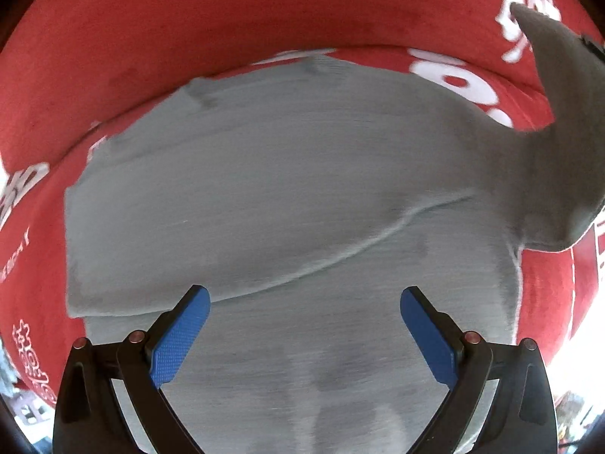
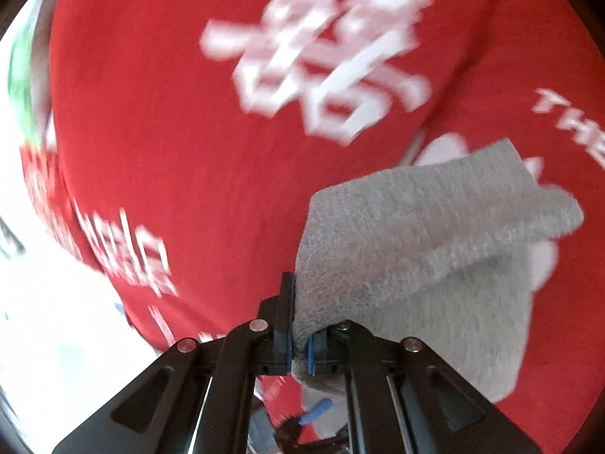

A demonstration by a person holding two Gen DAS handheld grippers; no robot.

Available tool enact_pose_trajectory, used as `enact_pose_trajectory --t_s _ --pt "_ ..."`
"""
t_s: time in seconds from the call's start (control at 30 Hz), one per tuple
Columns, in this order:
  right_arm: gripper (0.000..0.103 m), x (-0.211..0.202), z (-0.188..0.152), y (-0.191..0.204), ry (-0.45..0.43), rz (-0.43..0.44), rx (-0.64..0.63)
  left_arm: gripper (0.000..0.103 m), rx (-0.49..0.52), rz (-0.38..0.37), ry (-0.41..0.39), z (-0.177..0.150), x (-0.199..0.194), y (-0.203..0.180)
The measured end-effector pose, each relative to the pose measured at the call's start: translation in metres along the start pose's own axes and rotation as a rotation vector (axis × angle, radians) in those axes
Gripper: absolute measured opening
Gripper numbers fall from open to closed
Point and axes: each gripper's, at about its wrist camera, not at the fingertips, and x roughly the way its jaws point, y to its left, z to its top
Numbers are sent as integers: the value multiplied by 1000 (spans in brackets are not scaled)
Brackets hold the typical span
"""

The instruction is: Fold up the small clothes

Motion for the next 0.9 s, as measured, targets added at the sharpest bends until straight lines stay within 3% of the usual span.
enact_pose_trajectory --t_s 0.13,0.3,0.4,0.47,0.53,0.6,0.63,0.8,0.83,0.87,0.9 --pt "6 63 -29 30 142 -57 -119 101 -92 -9 -19 -5 -6 39" --pt "7 132 -72 31 285 -173 -165 101 -197 17 -46 -13 -11 91" --pt "10 163 -95 10 373 -302 -128 101 -248 6 -30 -16 -4 116" --pt "10 168 -103 -9 399 -325 -42 101 -269 -1 -28 -20 -1 126" --pt "23 159 -107 -19 372 -321 19 101 -280 -9 -34 -25 -1 137" --pt "56 143 -107 -23 314 -331 46 101 -291 -32 -39 -21 6 141" --pt "58 133 -105 -25 265 -344 56 101 -298 -47 -42 -20 7 145" --pt "54 122 -78 -33 123 -332 190 101 -352 -148 -81 -10 4 161" --pt "48 125 -73 -35 104 -320 213 101 -365 -158 -86 -8 3 164" --pt "26 129 -70 -33 94 -319 213 101 -382 -181 -91 -6 3 170" --pt "11 133 -67 -27 93 -323 191 101 -399 -213 -95 -4 3 176"
